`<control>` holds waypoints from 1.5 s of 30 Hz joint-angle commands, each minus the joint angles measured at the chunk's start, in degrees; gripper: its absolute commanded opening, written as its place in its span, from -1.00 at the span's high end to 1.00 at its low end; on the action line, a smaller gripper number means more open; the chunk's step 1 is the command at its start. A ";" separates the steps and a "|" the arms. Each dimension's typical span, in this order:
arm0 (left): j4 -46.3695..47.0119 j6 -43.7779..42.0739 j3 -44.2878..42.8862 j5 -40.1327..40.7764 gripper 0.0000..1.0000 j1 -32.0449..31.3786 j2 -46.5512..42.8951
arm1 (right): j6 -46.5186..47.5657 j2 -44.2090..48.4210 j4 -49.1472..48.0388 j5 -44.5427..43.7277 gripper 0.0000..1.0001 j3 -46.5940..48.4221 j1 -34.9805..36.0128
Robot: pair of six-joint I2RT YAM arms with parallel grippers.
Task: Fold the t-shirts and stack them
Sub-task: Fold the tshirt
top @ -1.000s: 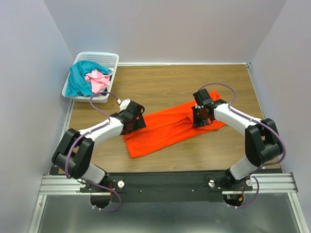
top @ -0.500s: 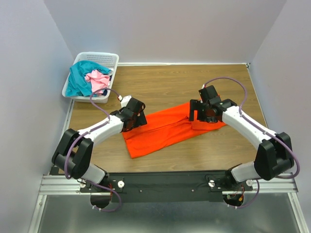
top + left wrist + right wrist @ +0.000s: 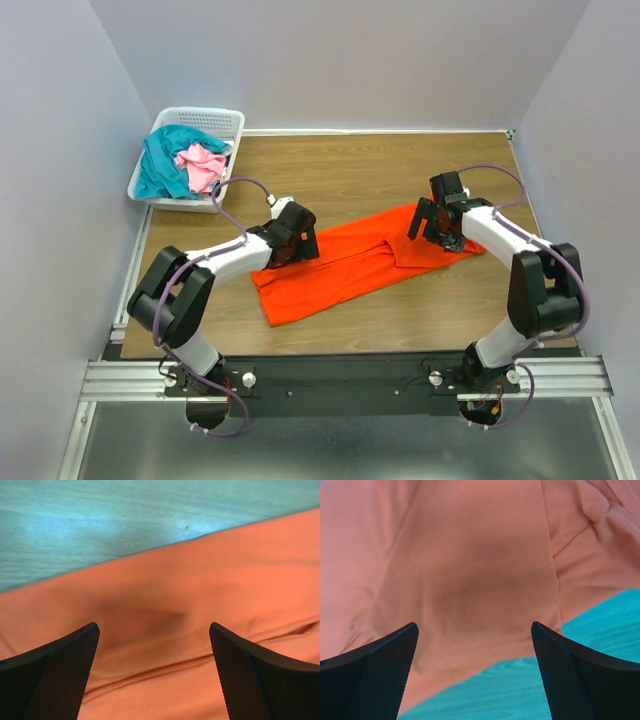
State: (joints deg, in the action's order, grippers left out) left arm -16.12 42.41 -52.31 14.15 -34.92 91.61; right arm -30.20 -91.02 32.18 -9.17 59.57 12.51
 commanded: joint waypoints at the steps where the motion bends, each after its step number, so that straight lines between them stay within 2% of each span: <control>1: 0.83 -1.11 -0.77 -1.41 -0.97 -1.20 2.87 | -1.89 -7.14 -4.50 -2.26 -1.00 3.09 -1.52; 6: 1.44 0.74 1.07 -2.11 -0.97 -3.75 3.66 | 0.92 -17.24 -6.60 -0.68 -1.00 9.41 -2.05; 9: 1.88 3.19 2.65 -3.78 -0.97 -5.86 3.66 | 4.43 -24.45 -7.92 2.31 -1.00 16.61 -2.05; 12: 2.14 7.24 2.66 -5.10 -0.97 -9.63 3.75 | 7.86 -32.00 -8.37 1.44 -1.00 25.31 -2.14; 18: 2.41 11.81 -0.50 -6.68 -0.97 -14.39 6.73 | 16.30 -44.39 -8.37 8.81 -1.00 44.88 -1.88; 21: 2.32 12.60 -2.09 -6.59 -0.97 -15.79 8.31 | 20.51 -50.71 -8.37 14.07 -1.00 51.33 -1.44; 23: 2.41 13.92 -3.05 -6.68 -0.97 -16.76 8.93 | 22.54 -53.72 -8.37 14.27 -1.00 57.13 -0.65; 28: 2.41 16.20 -5.60 -6.59 -0.97 -18.69 10.16 | 21.32 -61.80 -8.37 18.04 -1.00 67.15 0.93; 36: 1.97 18.58 -7.27 -5.89 -0.97 -21.24 11.13 | 17.37 -66.56 -8.71 21.47 -1.00 76.65 4.18; 41: 0.30 19.11 -7.36 -4.31 -0.97 -21.95 10.35 | 15.87 -66.39 -9.51 20.86 -1.00 77.10 5.59; 45: -1.63 18.94 -7.71 -2.12 -0.97 -22.04 8.24 | 15.34 -64.20 -9.60 17.19 -1.00 76.92 5.77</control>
State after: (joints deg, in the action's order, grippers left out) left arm -12.05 60.31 -59.79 9.89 -56.40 100.90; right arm -12.38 -153.56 18.41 9.08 136.66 17.67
